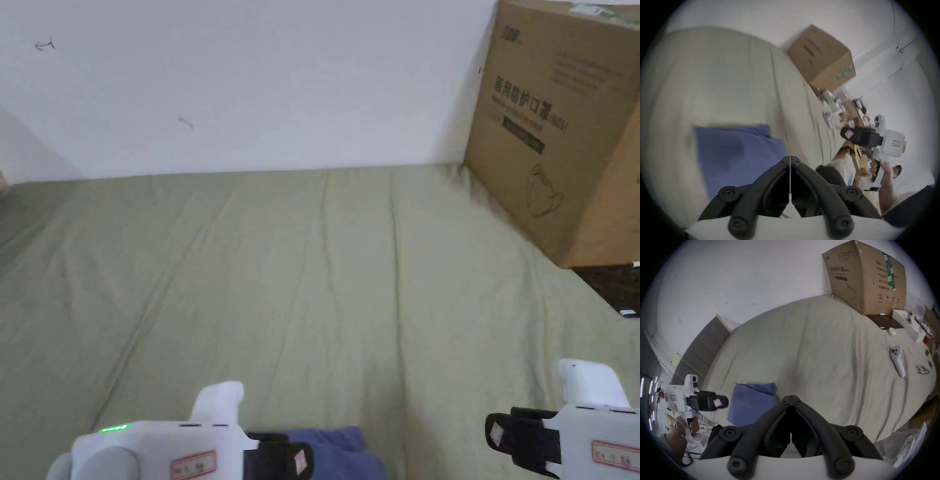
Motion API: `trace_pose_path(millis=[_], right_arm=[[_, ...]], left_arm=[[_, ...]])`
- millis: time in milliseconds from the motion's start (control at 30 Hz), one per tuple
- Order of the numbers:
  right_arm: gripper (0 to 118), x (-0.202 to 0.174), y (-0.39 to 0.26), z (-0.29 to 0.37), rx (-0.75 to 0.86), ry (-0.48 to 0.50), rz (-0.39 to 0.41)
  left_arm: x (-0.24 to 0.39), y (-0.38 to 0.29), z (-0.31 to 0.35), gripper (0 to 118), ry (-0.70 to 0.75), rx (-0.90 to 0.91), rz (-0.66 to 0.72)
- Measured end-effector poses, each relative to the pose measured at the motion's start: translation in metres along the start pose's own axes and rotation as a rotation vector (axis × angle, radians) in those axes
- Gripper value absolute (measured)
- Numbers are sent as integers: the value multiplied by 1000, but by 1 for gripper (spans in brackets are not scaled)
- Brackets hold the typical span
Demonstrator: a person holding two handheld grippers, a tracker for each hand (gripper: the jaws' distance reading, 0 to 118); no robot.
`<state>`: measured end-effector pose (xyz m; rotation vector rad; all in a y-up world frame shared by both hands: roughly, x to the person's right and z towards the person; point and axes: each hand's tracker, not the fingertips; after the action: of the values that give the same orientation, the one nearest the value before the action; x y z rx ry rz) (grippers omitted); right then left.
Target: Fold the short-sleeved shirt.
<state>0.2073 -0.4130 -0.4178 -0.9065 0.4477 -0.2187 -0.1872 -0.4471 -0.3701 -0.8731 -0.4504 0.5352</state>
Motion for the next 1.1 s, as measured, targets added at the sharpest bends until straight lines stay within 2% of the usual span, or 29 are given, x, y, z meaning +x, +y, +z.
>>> trace_pose_path(millis=[67, 133, 300, 333, 433, 533, 600, 633, 700, 800, 833, 867, 933, 967, 1000, 1033, 1100], right_arm=[[0, -10, -2, -15, -28, 87, 4], [0, -25, -6, -38, -97, 135, 8], [0, -54, -25, -103, -248, 246, 27], [0, -56, -29, -115, -288, 249, 26], [0, -53, -43, -146, -386, 178, 61], [0, -42, -53, -162, -448, 109, 79], [0, -33, -57, -163, -443, 145, 53], [0, -29, -56, -164, -438, 169, 13], [0, -22, -55, -164, -449, 161, -26], [0, -18, -55, -166, -452, 167, -33], [0, -18, -57, -165, -452, 167, -28], [0, -18, -57, -165, -452, 167, -23], [0, -18, -57, -165, -450, 169, -16], [0, -18, -58, -164, -449, 171, -15], [0, -17, -58, -164, -449, 173, -18], [0, -15, -59, -164, -450, 176, -24], [0, -14, -59, -164, -451, 182, -39]], left_arm=[[-15, -3, 29, 1, 79, 55, -2], [-33, -8, 50, 1, 141, 86, 24], [-73, -28, 76, 1, 174, 123, 167], [-79, -31, 78, 1, 180, 123, 190], [-88, -41, 78, 1, 184, 123, 227], [-106, -45, 71, 1, 111, 97, 279], [-113, -45, 63, 1, 59, 80, 296], [-118, -44, 58, 1, 25, 67, 299], [-127, -42, 46, 1, -27, 32, 306], [-140, -35, 25, 6, -89, -22, 307], [-146, -33, 18, 12, -106, -36, 305], [-150, -32, 11, 30, -105, -41, 305], [-158, -30, -3, 73, -118, -64, 298], [-161, -30, -11, 101, -120, -75, 296], [-164, -31, -21, 113, -139, -87, 304], [-168, -32, -30, 118, -194, -100, 324], [-171, -34, -50, 118, -309, -127, 387]])
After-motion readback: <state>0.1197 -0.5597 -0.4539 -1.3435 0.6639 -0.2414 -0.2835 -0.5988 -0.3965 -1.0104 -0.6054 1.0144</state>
